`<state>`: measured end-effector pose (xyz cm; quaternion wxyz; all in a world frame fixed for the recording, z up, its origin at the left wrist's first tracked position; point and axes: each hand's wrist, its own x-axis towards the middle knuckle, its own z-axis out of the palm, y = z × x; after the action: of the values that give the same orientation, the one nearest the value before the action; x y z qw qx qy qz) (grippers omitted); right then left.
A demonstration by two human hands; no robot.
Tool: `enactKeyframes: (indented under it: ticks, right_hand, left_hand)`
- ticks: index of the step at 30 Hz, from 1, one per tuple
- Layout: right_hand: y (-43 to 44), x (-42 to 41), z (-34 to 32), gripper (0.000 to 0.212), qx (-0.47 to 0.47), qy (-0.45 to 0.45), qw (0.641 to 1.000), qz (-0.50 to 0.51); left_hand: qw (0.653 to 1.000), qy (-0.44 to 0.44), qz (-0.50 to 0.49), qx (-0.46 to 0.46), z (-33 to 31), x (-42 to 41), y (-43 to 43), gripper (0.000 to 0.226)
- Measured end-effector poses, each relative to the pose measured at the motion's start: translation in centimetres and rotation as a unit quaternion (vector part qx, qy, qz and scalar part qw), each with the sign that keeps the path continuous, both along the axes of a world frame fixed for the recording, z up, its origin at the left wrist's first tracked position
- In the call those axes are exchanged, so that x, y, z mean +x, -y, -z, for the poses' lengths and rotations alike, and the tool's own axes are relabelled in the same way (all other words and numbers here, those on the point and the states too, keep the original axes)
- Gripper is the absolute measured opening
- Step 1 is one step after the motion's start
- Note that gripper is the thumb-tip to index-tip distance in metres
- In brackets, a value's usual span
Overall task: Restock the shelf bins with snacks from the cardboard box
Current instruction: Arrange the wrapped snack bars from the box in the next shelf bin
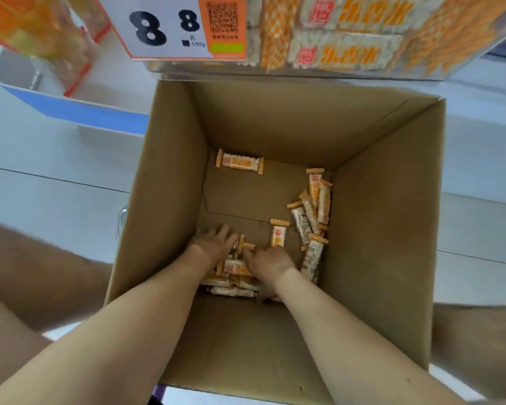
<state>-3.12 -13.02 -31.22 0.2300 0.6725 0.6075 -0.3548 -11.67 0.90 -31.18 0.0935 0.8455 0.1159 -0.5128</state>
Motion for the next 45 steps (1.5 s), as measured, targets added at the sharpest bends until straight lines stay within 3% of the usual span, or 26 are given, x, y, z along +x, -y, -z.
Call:
enactKeyframes:
  ticks: [3,8,11,14,19,22,24,27,30,34,38,42,45]
  right_hand:
    - [0.0,1.0,0.4,0.084,0.024,-0.012,0.999,0.036]
    - [0.7,3.9,0.5,0.06,0.065,0.001,0.982,0.179]
    - [1.1,4.6,0.4,0.052,0.125,0.023,0.952,0.28]
    - [0.8,5.3,0.5,0.042,0.174,-0.008,0.891,0.419]
    - [0.7,6.1,0.1,0.02,0.188,-0.068,0.792,0.577]
    - [1.1,6.3,-0.1,0.031,0.185,-0.083,0.748,0.632]
    - [1.3,6.7,-0.3,0.023,0.186,-0.087,0.711,0.672]
    - [1.6,7.4,-1.0,0.024,0.189,-0.098,0.666,0.715]
    - [1.8,7.6,-1.1,0.04,0.206,-0.122,0.661,0.711]
    - [1.6,8.1,-1.7,0.038,0.208,-0.141,0.668,0.7]
    - [0.9,8.8,-3.1,0.032,0.208,-0.204,0.652,0.7]
    - [0.2,9.4,-6.2,0.028,0.252,-0.225,0.672,0.659]
    - [-0.4,9.4,-9.5,0.02,0.308,-0.24,0.698,0.601]
  left_hand:
    - [0.998,0.047,0.022,0.023,-0.4,0.1,-0.4,0.101]
    - [0.995,0.029,-0.089,-0.024,0.6,-0.8,-1.7,0.143]
    - [0.97,0.098,-0.215,-0.066,1.3,-0.4,-1.9,0.123]
    - [0.901,0.201,-0.37,-0.102,1.3,1.1,-1.6,0.097]
    - [0.89,0.204,-0.4,-0.08,1.7,1.3,-0.7,0.079]
    - [0.912,0.223,-0.342,-0.032,1.5,1.1,-0.6,0.066]
    - [0.927,0.263,-0.268,0.009,1.3,1.8,-0.5,0.059]
    - [0.941,0.282,-0.189,-0.015,1.4,3.5,-0.1,0.055]
    - [0.959,0.258,-0.12,-0.009,1.5,4.5,0.6,0.04]
    - [0.943,0.278,-0.178,-0.044,2.1,4.0,0.5,0.029]
    - [0.854,0.296,-0.395,-0.165,-0.6,4.5,-1.2,0.028]
    - [0.73,0.239,-0.57,-0.292,-5.3,4.8,-2.4,0.027]
    - [0.647,0.237,-0.637,-0.346,-9.8,5.0,-2.7,0.031]
